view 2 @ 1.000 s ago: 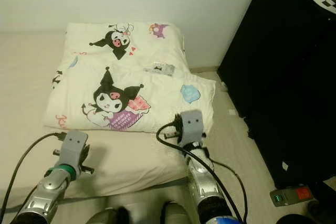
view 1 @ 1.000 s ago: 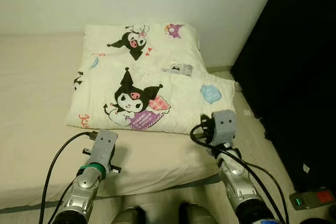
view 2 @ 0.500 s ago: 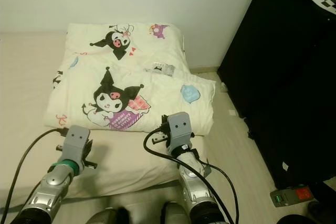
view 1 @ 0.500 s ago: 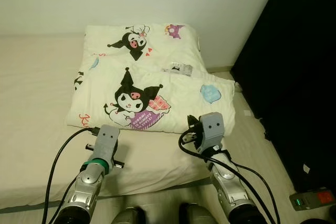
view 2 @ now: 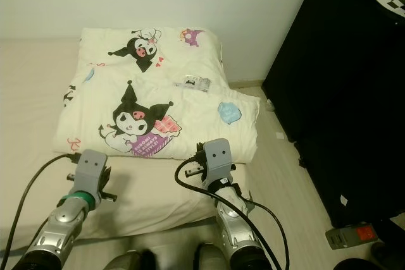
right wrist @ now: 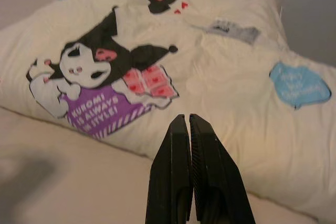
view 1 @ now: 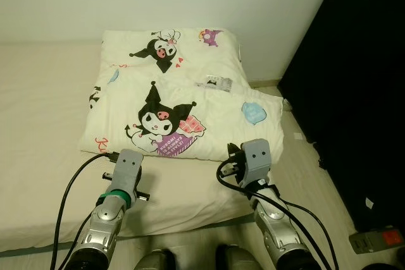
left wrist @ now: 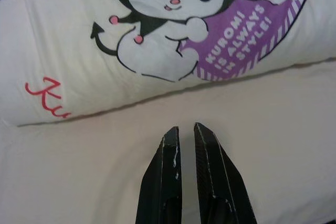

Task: Clean up the room

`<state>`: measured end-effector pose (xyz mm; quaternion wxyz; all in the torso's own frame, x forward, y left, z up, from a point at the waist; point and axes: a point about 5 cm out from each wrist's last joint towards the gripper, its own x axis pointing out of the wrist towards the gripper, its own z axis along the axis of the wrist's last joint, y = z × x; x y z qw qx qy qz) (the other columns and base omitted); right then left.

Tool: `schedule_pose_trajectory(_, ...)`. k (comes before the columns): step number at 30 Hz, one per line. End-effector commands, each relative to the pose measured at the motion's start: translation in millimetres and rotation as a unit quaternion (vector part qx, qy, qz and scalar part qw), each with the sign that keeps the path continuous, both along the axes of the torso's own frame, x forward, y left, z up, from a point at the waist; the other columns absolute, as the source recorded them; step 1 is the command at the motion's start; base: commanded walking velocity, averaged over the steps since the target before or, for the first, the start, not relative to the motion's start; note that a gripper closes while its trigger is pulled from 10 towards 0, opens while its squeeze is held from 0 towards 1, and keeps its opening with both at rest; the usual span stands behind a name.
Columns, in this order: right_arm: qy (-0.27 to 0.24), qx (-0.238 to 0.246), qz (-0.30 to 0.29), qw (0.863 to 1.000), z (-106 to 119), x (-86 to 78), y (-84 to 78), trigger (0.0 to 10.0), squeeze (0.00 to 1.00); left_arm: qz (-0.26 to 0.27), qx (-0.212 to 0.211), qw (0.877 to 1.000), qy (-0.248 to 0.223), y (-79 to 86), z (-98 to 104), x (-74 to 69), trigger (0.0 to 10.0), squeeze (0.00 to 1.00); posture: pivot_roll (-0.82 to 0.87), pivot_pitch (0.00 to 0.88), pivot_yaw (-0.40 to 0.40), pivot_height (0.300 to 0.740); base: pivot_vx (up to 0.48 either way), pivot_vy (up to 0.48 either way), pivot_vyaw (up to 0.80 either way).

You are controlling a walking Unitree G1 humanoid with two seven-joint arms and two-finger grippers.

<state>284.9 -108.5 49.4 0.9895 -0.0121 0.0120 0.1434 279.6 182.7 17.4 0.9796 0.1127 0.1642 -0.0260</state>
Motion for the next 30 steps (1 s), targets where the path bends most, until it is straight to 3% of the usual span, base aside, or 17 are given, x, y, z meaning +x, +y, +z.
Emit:
schedule_pose_trajectory(1, 0.021, 0.001, -0.002, 1.000, -8.5, -5.2, -0.5, 10.0, 0.00, 0.002, -0.005, 1.000, 0.016, 0.3, -6.9, -5.9, 10.0, 0.00, -0.08, 0.087, 0.021, 0.705, -0.364, 0.000, 0.00)
schedule_pose_trajectory(30, 0.024, 0.006, 0.000, 1.000, -8.9, -5.8, 1.1, 10.0, 0.00, 0.001, -0.004, 1.000, 0.016, 0.1, -6.2, -5.8, 10.0, 0.00, -0.08, 0.087, 0.022, 0.705, -0.354, 0.000, 0.00)
